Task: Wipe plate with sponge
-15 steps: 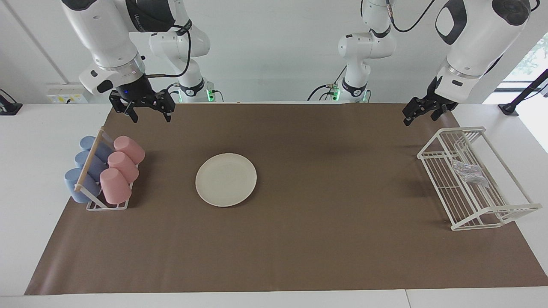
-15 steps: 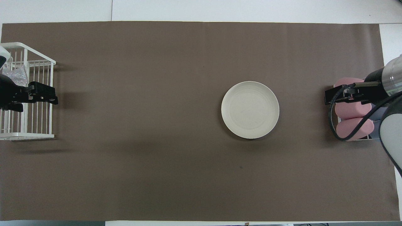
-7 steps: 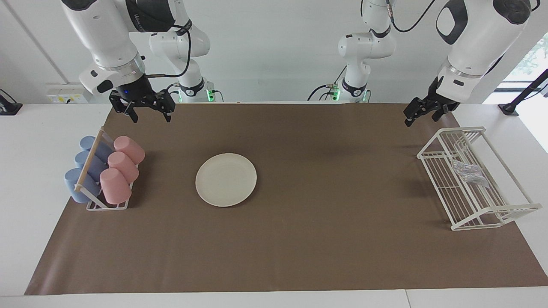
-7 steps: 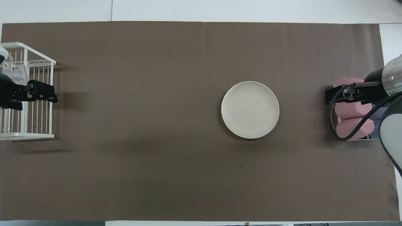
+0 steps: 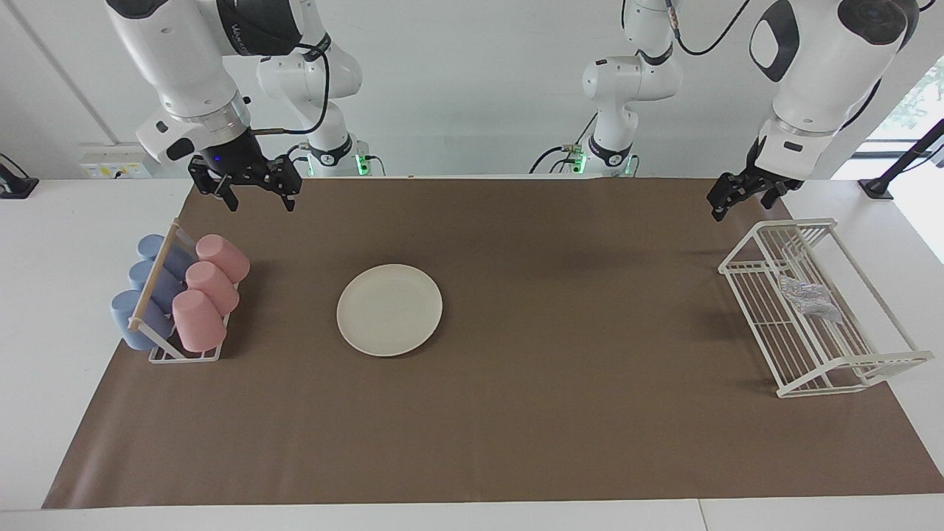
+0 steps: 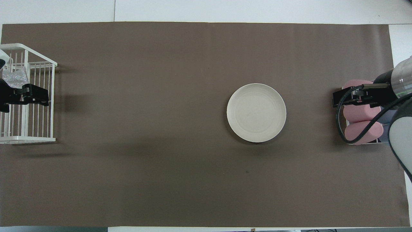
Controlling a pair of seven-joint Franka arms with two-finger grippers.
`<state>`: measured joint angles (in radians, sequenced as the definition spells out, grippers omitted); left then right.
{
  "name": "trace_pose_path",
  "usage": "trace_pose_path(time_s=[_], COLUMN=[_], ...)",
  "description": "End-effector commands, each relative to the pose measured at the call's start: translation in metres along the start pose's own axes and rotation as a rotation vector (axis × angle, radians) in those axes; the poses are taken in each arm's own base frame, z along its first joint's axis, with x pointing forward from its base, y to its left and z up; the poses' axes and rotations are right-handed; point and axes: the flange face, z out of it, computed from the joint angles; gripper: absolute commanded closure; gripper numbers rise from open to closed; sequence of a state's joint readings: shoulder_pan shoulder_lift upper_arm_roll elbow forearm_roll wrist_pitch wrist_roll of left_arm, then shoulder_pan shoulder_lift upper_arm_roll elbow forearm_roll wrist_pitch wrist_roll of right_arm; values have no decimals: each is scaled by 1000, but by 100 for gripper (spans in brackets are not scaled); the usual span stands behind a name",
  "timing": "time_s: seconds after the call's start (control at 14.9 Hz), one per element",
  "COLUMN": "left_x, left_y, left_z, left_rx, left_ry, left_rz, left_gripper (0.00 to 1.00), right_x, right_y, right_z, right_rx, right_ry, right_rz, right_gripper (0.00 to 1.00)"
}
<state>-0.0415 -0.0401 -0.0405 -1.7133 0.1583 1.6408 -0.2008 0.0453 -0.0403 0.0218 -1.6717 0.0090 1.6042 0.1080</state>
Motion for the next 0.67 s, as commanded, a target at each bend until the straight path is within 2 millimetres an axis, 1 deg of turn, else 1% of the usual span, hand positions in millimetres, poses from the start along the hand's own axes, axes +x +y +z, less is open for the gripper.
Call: trace_pose_path(time_s=[0.0,0.07,0.13,0.2,0.27,0.34,0.4,0.54,0.6], left_x=[-2,2,8,13,19,28,36,49,55], left_y=[7,6,6,10,19,26,28,30,29], left_z=[17,26,41,55,70,89,106,128,139], left_rx=[99,135,187,246,304,374,430,492,536], left_ry=[45,45,46,66,79,88,106,146,152], left_rz=[-5,-38,-65,-76,-72,-75,-95,-88,-66], left_gripper=[0,0,0,0,0,0,0,0,0], right_x=[-4,-4,-4,-4,-4,-4,-5,-7,-8], right_y=[-1,-1,-2,-2,-2,-2,-2,-2,-7], right_z=[-1,-1,-1,-1,-1,-1,-2,-2,-1], right_rx=[-8,-8,-8,-8,-8,-9,-9,-9,-10], right_ry=[-1,-1,-1,-1,-1,-2,-1,-3,-5], right_rz=[22,28,37,45,58,78,106,173,198], right_gripper=[0,0,0,0,0,0,0,0,0])
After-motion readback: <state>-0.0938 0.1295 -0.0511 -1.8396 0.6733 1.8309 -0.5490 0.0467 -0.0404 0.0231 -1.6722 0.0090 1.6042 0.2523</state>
